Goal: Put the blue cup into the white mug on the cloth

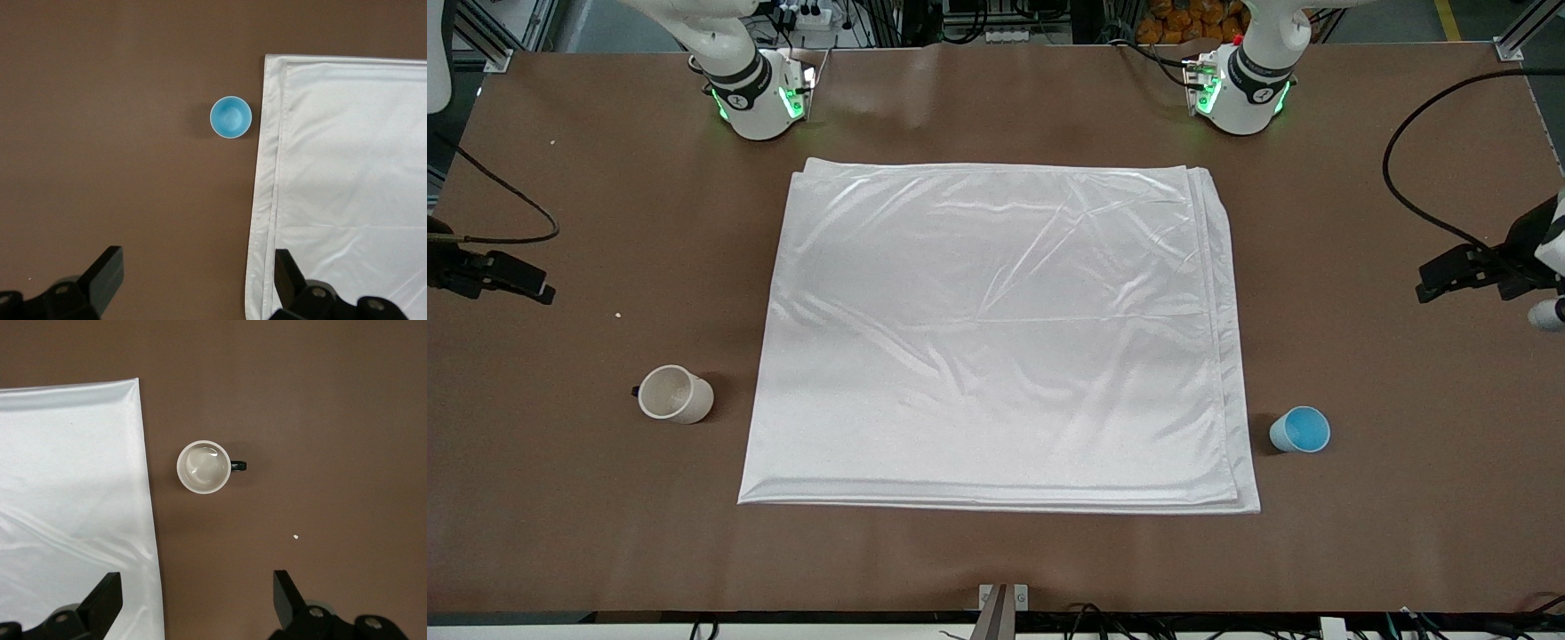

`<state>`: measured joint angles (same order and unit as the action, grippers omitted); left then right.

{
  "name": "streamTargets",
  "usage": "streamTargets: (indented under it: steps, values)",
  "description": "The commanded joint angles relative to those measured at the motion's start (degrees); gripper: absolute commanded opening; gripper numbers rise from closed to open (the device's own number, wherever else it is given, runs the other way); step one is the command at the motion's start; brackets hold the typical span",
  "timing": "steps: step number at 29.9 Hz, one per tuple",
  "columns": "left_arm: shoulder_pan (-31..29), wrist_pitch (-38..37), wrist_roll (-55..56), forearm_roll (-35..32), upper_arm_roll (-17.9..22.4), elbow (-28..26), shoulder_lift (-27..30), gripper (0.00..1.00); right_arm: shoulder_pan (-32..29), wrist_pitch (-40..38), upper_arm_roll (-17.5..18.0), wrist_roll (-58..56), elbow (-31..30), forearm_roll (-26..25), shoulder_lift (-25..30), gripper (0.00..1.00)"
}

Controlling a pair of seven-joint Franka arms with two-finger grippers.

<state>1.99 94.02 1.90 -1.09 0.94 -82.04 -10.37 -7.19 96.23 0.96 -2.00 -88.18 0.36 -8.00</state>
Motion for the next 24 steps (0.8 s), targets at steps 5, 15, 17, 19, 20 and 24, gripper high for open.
streamTargets:
  steps: [5,15,17,19,20,24]
  values:
    - [-0.2,9.6,-0.2,-1.5,-0.2,-3.9,-4.9,1.0,-0.7,1.5,0.2,-10.8,0.9,0.5,-4.7,1.0]
    - [-0.2,29.6,-0.1,-1.5,-0.2,-17.5,-6.1,1.0,-1.1,4.0,0.2,-22.6,0.0,0.4,-8.7,1.0]
    - [-0.3,30.2,-0.1,-1.5,-0.2,-17.4,-7.6,1.0,-1.6,5.2,0.2,-25.6,-0.8,0.4,-9.2,1.0]
    - [-0.5,30.4,-0.1,-1.5,-0.2,-17.2,-9.0,1.0,-1.8,6.5,0.2,-28.0,-2.0,0.4,-9.4,1.0]
    - [-0.5,30.7,-0.1,-1.4,-0.2,-17.1,-9.7,1.0,-1.9,7.0,0.2,-29.3,-2.5,0.4,-9.5,1.0]
    - [-0.5,31.5,-0.1,-1.4,-0.1,-16.6,-11.8,1.0,-2.6,9.1,0.2,-36.9,-4.2,0.4,-10.1,1.0]
